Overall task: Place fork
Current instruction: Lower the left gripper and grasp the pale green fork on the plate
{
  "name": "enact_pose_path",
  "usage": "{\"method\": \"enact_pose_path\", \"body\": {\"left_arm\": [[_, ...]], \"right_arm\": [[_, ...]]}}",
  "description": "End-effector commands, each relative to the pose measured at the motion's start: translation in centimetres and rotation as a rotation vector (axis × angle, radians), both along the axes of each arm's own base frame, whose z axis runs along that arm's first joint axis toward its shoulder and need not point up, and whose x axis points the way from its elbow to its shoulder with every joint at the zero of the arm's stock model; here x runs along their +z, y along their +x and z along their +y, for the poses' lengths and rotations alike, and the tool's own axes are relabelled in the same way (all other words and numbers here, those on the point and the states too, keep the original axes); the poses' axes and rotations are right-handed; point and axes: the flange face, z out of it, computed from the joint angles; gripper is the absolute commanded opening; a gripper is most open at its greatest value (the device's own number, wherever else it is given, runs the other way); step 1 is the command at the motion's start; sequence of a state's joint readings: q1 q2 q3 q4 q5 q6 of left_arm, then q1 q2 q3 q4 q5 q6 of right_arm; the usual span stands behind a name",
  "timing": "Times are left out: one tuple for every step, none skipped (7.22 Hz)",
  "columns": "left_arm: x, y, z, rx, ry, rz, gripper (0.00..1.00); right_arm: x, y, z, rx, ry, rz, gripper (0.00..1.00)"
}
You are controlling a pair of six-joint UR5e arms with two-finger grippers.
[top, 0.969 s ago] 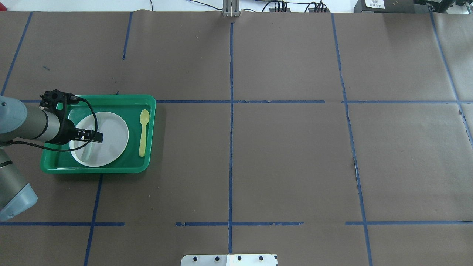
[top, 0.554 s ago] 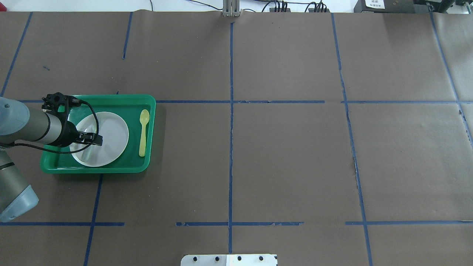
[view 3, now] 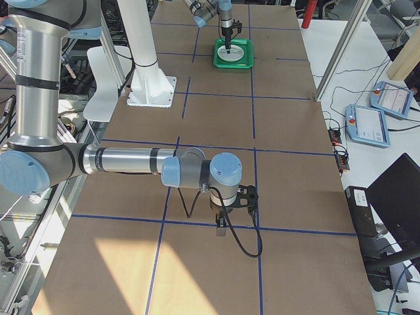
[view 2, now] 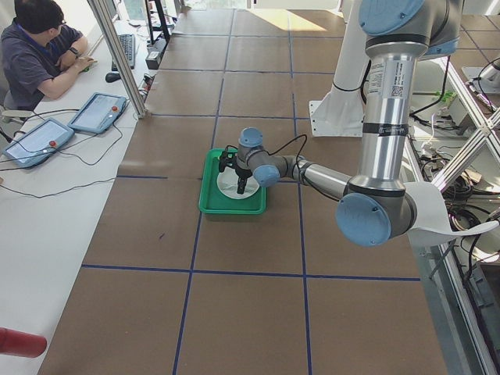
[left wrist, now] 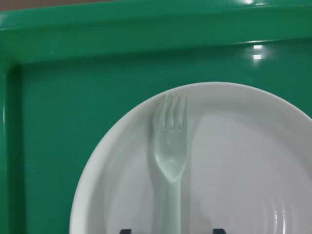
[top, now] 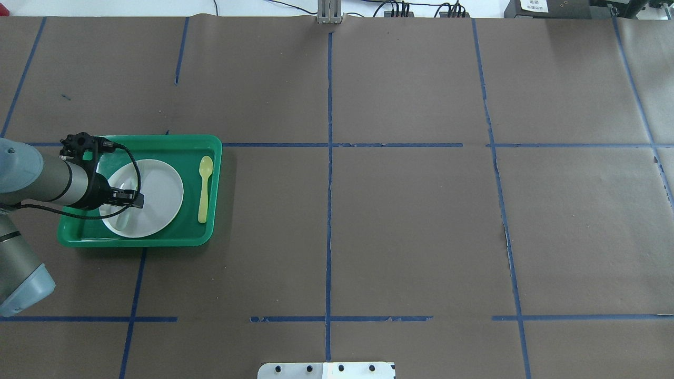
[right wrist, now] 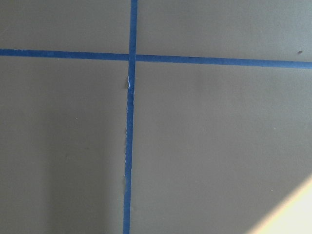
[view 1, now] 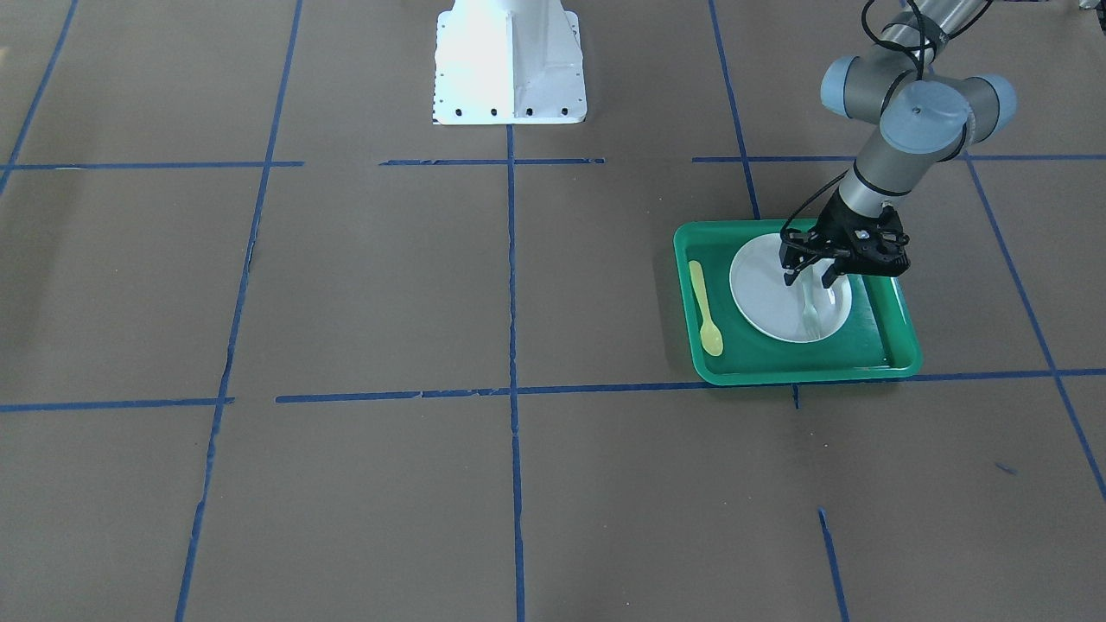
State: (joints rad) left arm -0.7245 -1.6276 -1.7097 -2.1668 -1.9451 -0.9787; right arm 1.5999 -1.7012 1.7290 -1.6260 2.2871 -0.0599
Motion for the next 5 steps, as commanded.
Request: {"method": "enact_pose_path", "body": {"left_arm": [[0.4,-0.1,0.0,-0.001,-0.005,-0.006,0.64],[0.3,0.0,-0.1,-0.001,-0.006,-0.004,0.42],[0.1,0.2,0.4,0.03,-0.027,0.017,0.04],[-0.1,0.4,1.0,0.077,-0.071,0.053,0.0],[-0.6,0.4,1.0,0.074,-0.072,0.062,0.0]], "right_arm": [[0.0,0.0,0.0,0.0,0.0,0.0,1.0],[0.0,0.0,0.0,0.0,0.0,0.0,1.0],[0.0,0.0,0.0,0.0,0.0,0.0,1.0],[0.0,0.0,0.0,0.0,0.0,0.0,1.0],[0.0,0.0,0.0,0.0,0.0,0.0,1.0]]}}
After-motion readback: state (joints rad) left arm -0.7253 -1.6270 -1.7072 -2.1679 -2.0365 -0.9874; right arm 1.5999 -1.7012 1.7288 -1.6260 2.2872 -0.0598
